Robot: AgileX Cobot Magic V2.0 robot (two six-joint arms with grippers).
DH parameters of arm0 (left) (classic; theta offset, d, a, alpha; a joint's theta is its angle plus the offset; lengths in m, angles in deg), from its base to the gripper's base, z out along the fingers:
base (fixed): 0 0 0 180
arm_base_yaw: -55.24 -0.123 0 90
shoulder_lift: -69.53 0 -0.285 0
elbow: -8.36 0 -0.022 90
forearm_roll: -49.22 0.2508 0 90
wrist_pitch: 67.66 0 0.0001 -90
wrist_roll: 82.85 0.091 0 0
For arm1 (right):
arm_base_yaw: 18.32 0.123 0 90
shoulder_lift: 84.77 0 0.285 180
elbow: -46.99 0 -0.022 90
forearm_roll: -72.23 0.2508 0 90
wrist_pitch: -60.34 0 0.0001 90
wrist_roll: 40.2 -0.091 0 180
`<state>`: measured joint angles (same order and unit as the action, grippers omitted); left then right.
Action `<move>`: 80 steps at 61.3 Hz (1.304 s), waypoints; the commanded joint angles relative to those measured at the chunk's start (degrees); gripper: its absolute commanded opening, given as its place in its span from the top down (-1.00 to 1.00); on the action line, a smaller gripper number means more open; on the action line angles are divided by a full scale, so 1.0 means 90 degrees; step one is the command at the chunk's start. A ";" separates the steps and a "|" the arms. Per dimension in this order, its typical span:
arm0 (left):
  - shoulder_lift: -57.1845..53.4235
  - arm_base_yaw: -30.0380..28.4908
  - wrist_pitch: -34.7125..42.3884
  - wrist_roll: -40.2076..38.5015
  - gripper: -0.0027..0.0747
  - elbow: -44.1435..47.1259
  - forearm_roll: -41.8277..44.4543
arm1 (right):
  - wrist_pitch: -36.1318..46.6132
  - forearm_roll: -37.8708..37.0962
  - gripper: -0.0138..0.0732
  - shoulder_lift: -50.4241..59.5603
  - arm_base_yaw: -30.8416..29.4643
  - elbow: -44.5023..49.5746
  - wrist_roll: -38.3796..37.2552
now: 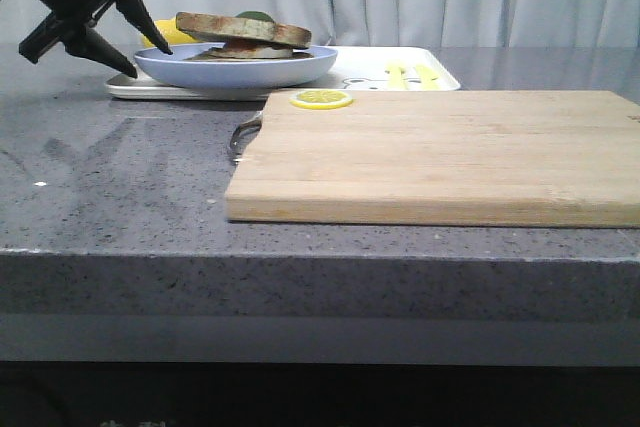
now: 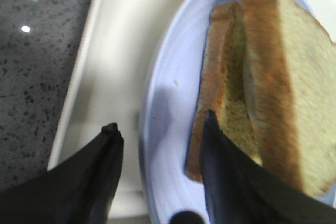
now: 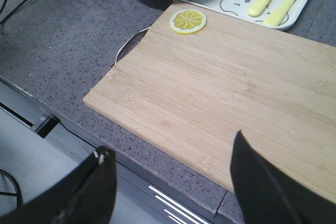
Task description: Place bread and move sandwich to tray
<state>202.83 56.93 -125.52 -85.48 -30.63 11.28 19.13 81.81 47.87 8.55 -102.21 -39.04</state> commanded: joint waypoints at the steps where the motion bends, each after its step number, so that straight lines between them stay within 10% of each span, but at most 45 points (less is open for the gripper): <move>1: -0.0725 -0.0006 -0.0031 0.0341 0.02 -0.0211 -0.0274 | 0.0436 -0.0018 -0.44 0.0015 0.0008 -0.0177 0.0022; 28: -0.2774 0.0422 -0.0208 0.0708 0.02 0.0559 0.1321 | 0.0436 -0.0018 -0.44 0.0015 0.0008 -0.0177 0.0022; 80: -0.8631 0.1530 0.2590 0.1891 0.02 0.7391 0.2442 | 0.0436 -0.0018 -0.44 0.0015 0.0008 -0.0177 0.0022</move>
<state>129.32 70.19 -106.50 -68.91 34.98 34.02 19.13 81.81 47.87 8.55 -102.21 -39.04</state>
